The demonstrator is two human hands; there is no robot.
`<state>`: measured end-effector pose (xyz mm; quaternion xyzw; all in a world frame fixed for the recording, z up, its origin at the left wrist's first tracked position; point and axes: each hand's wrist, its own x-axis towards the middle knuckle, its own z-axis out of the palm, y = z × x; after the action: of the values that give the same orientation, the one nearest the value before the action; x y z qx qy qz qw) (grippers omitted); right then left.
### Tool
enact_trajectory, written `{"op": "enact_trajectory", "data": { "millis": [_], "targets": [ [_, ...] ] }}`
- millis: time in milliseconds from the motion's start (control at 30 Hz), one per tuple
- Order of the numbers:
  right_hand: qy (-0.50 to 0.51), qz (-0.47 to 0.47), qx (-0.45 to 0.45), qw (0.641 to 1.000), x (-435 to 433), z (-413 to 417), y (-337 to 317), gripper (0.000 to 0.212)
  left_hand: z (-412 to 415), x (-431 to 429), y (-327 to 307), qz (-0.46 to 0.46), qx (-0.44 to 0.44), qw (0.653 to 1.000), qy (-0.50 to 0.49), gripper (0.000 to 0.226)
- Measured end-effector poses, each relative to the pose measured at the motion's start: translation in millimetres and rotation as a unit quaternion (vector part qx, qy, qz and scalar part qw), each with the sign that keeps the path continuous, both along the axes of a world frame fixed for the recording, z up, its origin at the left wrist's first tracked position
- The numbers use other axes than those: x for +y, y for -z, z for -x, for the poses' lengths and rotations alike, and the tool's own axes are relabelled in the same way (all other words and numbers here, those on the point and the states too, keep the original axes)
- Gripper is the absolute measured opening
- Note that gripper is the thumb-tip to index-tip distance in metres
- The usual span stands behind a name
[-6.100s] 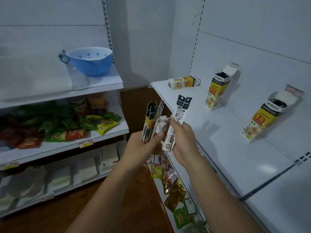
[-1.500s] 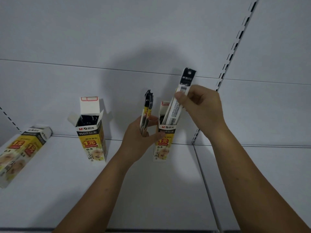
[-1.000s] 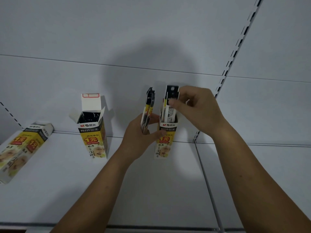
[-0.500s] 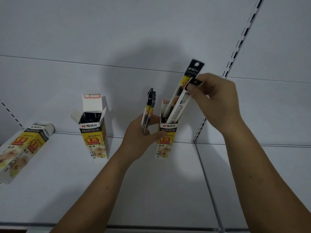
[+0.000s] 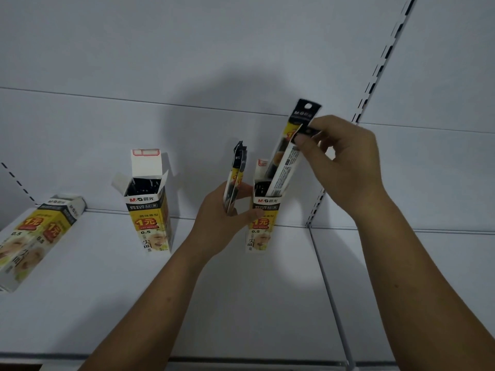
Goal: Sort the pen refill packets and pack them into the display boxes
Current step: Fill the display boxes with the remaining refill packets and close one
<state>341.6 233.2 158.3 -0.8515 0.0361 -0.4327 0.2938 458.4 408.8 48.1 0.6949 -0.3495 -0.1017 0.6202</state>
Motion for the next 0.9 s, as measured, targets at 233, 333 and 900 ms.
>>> {"op": "enact_trajectory", "data": {
  "millis": [233, 333, 900],
  "targets": [
    [-0.021, 0.01, 0.163, 0.986, -3, -5, 27, 0.006, 3, 1, -2, -0.005, -0.009, 1.0, -0.001, 0.035],
    [-0.03, 0.022, 0.228, 0.973, -5, -9, 32, 0.008, 3, 0, -2, -0.01, -0.017, 1.0, -0.001, 0.036],
    [-0.041, 0.131, 0.271, 0.953, 9, -2, 42, 0.016, 1, 2, 2, 0.012, -0.022, 1.0, 0.006, 0.039]
  ]
}}
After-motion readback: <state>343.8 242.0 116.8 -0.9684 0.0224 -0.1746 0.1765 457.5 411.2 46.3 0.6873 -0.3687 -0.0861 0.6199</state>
